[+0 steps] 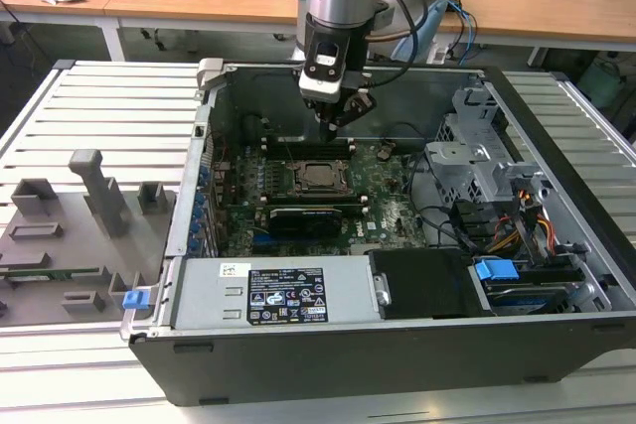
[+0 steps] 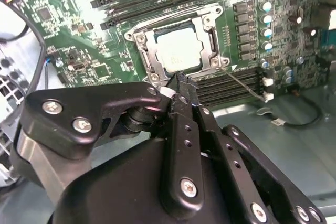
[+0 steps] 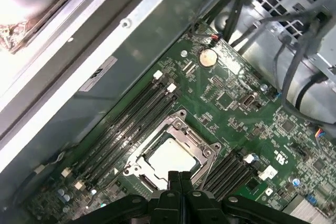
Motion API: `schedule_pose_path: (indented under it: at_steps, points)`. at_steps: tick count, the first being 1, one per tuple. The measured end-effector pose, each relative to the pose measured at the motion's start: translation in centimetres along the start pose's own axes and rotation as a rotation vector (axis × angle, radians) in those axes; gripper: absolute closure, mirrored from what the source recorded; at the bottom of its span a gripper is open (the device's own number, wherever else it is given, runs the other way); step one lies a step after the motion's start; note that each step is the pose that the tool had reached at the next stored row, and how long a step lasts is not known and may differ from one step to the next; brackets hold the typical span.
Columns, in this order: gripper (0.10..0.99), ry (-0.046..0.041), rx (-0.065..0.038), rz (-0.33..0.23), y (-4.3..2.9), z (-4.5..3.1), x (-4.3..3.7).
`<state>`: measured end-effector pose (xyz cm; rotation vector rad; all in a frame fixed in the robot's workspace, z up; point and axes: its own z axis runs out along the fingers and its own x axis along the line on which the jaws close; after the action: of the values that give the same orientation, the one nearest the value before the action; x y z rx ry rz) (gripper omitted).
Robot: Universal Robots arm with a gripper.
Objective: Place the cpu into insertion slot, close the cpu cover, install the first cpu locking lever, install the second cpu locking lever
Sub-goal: 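Install the first cpu locking lever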
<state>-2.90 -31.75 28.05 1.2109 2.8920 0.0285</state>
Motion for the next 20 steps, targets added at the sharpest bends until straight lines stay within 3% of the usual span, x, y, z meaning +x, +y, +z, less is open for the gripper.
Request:
schedule_pose_path:
  at_steps: [20]
  points:
    - [0.976, 0.0051, 0.001, -0.273, 0.0, 0.0, 0.0]
